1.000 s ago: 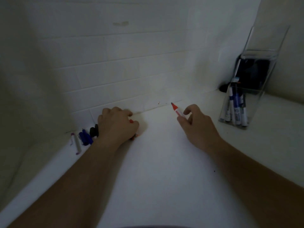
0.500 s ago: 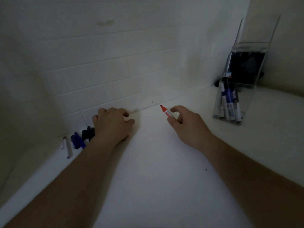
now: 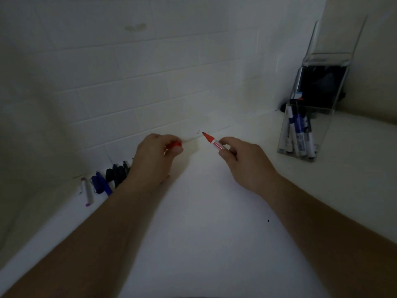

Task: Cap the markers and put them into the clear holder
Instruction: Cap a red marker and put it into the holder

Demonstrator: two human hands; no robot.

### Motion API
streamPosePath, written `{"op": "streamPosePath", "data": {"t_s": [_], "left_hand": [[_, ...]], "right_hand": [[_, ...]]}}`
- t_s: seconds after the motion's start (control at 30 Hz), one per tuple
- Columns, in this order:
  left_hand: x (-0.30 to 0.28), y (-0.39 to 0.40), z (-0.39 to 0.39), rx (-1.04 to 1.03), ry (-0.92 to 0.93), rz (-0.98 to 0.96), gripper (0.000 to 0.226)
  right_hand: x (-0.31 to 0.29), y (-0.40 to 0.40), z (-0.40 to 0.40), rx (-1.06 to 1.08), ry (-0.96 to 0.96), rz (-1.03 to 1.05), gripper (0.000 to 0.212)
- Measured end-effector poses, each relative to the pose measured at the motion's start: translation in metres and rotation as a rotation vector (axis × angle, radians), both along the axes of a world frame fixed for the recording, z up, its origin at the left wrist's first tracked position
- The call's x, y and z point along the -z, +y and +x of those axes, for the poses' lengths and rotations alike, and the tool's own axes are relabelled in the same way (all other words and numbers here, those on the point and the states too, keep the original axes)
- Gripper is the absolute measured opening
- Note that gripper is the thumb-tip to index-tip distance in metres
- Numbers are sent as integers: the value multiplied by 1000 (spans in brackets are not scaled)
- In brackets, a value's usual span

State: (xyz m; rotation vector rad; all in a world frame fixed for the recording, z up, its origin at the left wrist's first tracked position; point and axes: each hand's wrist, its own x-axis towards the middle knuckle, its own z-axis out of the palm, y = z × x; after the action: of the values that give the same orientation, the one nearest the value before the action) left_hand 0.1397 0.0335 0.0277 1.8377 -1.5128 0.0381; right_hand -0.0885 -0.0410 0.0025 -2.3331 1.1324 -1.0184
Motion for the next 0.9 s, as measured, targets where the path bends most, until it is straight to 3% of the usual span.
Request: {"op": "streamPosePath", "data": {"t_s": [0.1, 0.27, 0.9], "left_hand": [[-3, 3, -13, 39, 228, -32, 18], [0, 3, -16, 68, 326, -21, 24], [7, 3, -26, 182, -57, -42, 28]], "right_hand": [[2, -1, 0, -21, 3, -36, 17], [1, 0, 0, -53, -45, -68, 7], [1, 4, 3, -65, 66, -224, 16]]}}
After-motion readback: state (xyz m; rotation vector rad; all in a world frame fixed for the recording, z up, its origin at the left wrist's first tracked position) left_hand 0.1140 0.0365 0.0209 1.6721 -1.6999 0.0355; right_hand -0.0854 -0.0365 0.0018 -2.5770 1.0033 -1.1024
